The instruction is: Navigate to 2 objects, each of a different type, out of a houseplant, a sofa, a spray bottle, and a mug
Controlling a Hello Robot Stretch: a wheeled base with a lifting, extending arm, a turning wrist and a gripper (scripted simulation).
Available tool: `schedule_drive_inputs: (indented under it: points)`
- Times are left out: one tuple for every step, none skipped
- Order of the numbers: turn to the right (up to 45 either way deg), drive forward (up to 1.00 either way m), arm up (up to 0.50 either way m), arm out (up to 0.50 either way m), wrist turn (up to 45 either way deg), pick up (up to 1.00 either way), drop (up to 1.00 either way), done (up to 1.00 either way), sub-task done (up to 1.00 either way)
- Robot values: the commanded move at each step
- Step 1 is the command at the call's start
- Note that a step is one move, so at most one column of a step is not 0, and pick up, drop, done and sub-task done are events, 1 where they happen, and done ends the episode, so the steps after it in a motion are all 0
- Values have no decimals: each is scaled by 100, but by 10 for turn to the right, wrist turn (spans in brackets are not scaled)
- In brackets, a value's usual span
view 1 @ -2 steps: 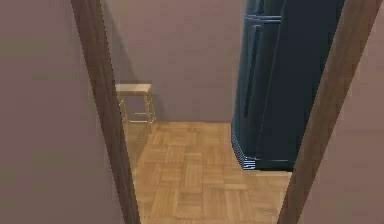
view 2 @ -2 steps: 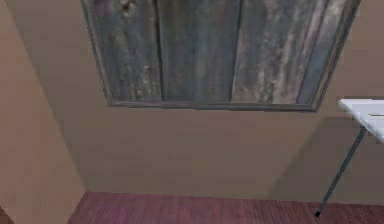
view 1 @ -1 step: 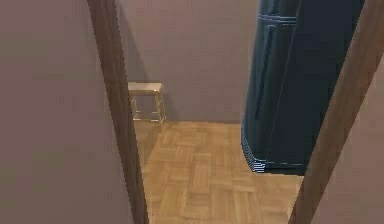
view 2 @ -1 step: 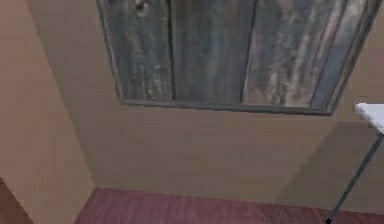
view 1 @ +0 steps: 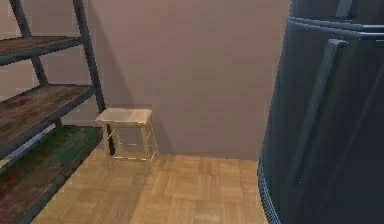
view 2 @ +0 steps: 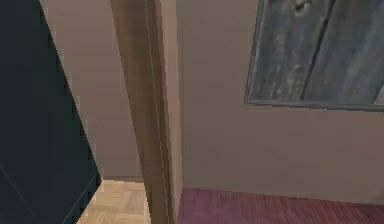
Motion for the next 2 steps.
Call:
schedule_drive_inputs:
  points:
    - [90,0,0,0,0,0,0,0,0]
    - [0,30,0,0,0,0,0,0,0]
